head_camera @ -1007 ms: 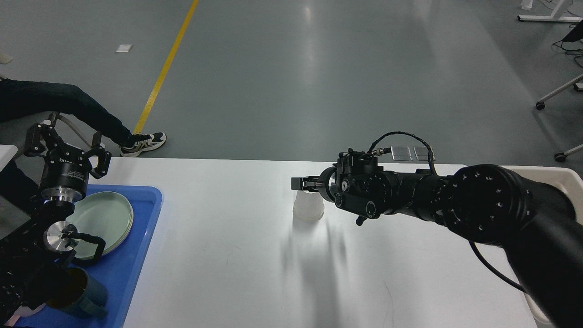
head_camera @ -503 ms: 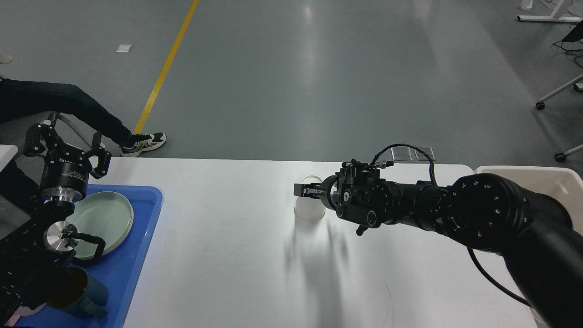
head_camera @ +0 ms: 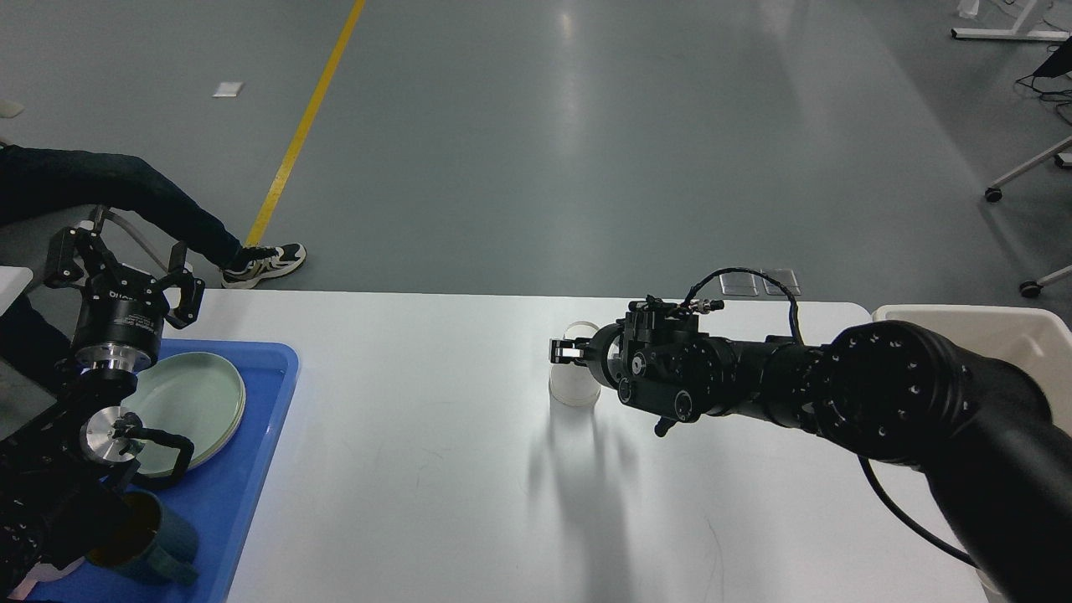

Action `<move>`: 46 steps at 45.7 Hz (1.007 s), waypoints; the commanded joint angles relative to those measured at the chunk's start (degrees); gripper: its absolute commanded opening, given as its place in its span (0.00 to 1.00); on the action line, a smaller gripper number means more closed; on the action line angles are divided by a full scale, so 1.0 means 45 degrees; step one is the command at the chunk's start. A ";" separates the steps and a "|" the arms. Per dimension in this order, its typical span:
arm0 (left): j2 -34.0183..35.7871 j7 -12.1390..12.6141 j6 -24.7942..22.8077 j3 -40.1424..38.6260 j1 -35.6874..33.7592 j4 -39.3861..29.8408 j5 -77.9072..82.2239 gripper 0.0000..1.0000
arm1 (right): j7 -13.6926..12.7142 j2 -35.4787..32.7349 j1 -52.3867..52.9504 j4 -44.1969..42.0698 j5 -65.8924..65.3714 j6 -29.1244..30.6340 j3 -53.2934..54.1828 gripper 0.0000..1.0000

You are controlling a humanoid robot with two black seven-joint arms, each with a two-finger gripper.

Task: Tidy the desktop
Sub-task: 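Move the right gripper to the white paper cup and grasp it, then lift the paper cup and drop it into the white bin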

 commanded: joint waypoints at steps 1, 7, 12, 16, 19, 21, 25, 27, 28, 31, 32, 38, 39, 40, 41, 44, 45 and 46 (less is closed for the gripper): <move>0.0000 -0.0009 0.0014 -0.0002 0.0000 0.0000 0.0001 0.96 | -0.0024 0.0000 -0.0061 0.0002 -0.0324 0.0007 -0.0002 0.31; 0.0000 -0.0009 0.0014 -0.0002 0.0000 0.0000 -0.0018 0.96 | -0.0024 0.0000 -0.0062 0.0002 -0.0383 0.0007 -0.0022 0.27; 0.0000 -0.0009 0.0014 -0.0002 0.0000 0.0000 0.0001 0.96 | -0.0024 0.0079 0.0016 0.0041 -0.0383 0.0045 -0.0041 0.27; 0.0000 -0.0009 -0.0005 -0.0002 0.0000 0.0000 0.0001 0.96 | -0.0024 0.0040 0.0231 0.0216 -0.0383 0.0046 -0.0022 0.27; 0.0000 -0.0009 0.0014 -0.0002 0.0000 0.0000 0.0001 0.96 | -0.0024 -0.0038 0.0445 0.0411 -0.0383 0.0085 -0.0022 0.27; 0.0000 -0.0009 0.0014 -0.0002 0.0000 0.0000 0.0001 0.96 | -0.0024 -0.0213 0.0640 0.0587 -0.0383 0.0085 -0.0002 0.27; 0.0000 -0.0009 -0.0005 -0.0002 0.0000 0.0000 0.0001 0.96 | -0.0005 -0.0818 0.1109 0.1036 -0.0383 0.0143 0.0017 0.27; 0.0000 0.0011 0.0014 -0.0002 0.0000 0.0000 0.0001 0.96 | -0.0024 -0.1092 0.1382 0.1309 -0.0383 0.0163 0.0017 0.27; 0.0000 0.0011 -0.0005 -0.0002 0.0000 0.0000 -0.0018 0.96 | -0.0005 -0.1209 0.1519 0.1446 -0.0383 0.0163 0.0017 0.27; 0.0000 0.0011 -0.0005 -0.0002 0.0000 0.0000 0.0001 0.96 | -0.0005 -0.1677 0.1929 0.1875 -0.0383 0.0182 0.0056 0.28; 0.0000 -0.0009 -0.0005 -0.0002 0.0000 0.0000 -0.0018 0.96 | -0.0005 -0.1873 0.2085 0.2031 -0.0363 0.0182 0.0076 0.28; 0.0000 -0.0009 0.0014 -0.0002 0.0000 0.0000 0.0001 0.96 | 0.0015 -0.3415 0.3257 0.3105 -0.0363 0.0299 0.0486 0.28; 0.0000 -0.0009 -0.0005 -0.0002 0.0000 0.0000 0.0001 0.96 | 0.0015 -0.3707 0.3471 0.3281 -0.0363 0.0358 0.0525 0.28; 0.0000 -0.0009 0.0014 -0.0002 0.0000 0.0000 0.0001 0.96 | 0.0015 -0.3981 0.3686 0.3457 -0.0363 0.0436 0.0583 0.28; 0.0000 -0.0009 -0.0005 -0.0002 0.0000 0.0000 0.0001 0.96 | 0.0015 -0.4274 0.3920 0.3613 -0.0363 0.0494 0.0603 0.28; 0.0000 -0.0009 -0.0005 -0.0002 0.0000 0.0000 0.0001 0.96 | 0.0015 -0.5133 0.4682 0.4063 -0.0363 0.0845 0.0681 0.28; 0.0000 -0.0009 -0.0005 -0.0002 0.0000 0.0000 0.0001 0.96 | 0.0015 -0.5407 0.4936 0.4161 -0.0363 0.0962 0.0681 0.28; 0.0000 -0.0009 0.0014 -0.0002 0.0000 0.0000 0.0001 0.96 | 0.0015 -0.5700 0.5209 0.4259 -0.0344 0.1099 0.0681 0.28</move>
